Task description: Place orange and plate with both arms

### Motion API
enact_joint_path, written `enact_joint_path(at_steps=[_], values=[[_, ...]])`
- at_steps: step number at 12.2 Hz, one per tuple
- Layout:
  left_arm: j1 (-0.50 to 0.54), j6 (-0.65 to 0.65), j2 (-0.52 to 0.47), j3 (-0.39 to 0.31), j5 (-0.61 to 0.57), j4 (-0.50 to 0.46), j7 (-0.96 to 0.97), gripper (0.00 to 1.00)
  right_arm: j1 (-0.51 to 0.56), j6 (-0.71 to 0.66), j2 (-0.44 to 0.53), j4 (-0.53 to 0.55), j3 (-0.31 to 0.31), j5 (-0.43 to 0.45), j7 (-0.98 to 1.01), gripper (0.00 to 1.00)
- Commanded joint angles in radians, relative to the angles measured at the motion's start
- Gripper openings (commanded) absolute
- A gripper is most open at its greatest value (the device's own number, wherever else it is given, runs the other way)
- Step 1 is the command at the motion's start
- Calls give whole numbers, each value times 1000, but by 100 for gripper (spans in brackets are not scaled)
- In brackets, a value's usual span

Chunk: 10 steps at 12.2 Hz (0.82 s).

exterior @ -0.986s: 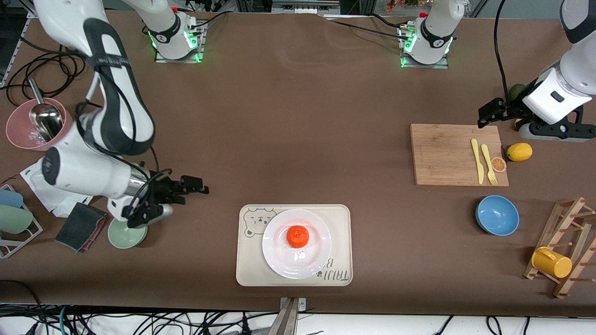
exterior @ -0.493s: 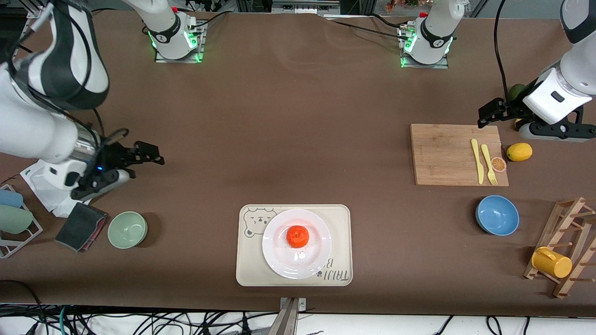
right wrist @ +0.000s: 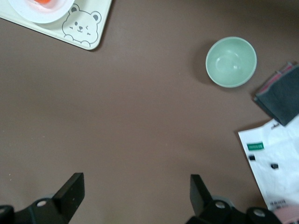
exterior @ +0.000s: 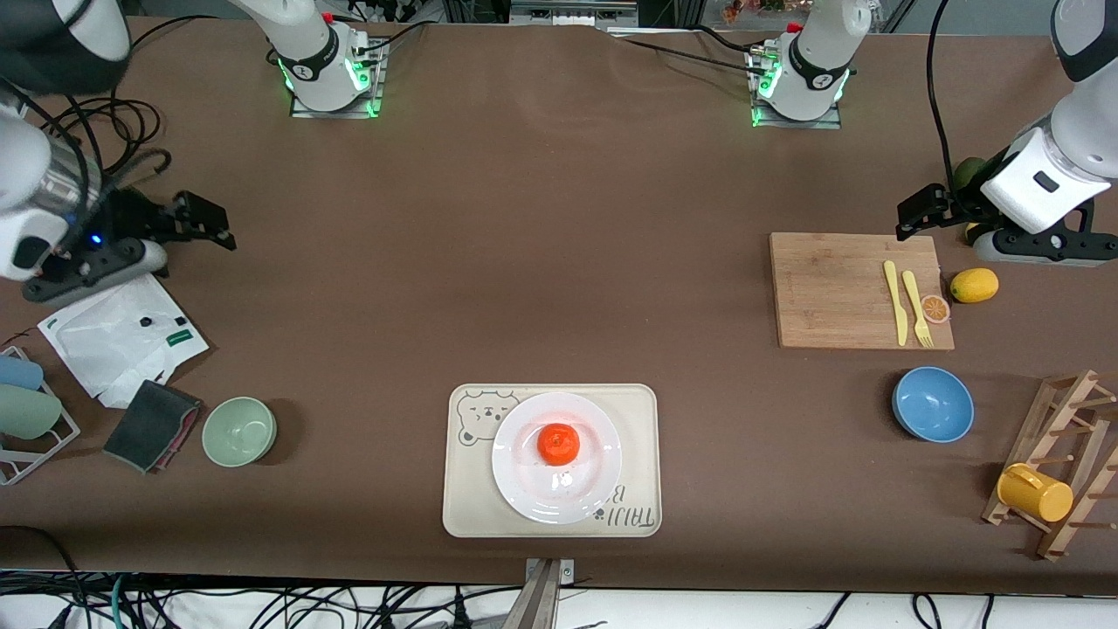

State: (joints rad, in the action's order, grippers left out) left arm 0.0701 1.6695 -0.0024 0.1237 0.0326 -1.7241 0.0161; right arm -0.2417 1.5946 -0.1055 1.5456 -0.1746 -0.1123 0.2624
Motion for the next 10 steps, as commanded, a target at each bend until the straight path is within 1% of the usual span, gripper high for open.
enact_joint_path(at_steps=[1, 5, 7, 10], values=[[8, -14, 4, 4, 27, 15, -2, 100, -4, -47, 82, 45, 21, 45, -150, 100], [8, -14, 5, 4, 27, 15, -2, 100, -4, -38, 81, 36, 17, 51, -160, 100], [8, -14, 5, 4, 27, 15, -2, 100, -2, -36, 81, 36, -12, 65, -158, 100], [5, -16, 4, 7, 27, 15, -2, 100, -2, -42, 73, 30, -28, 63, -144, 100]])
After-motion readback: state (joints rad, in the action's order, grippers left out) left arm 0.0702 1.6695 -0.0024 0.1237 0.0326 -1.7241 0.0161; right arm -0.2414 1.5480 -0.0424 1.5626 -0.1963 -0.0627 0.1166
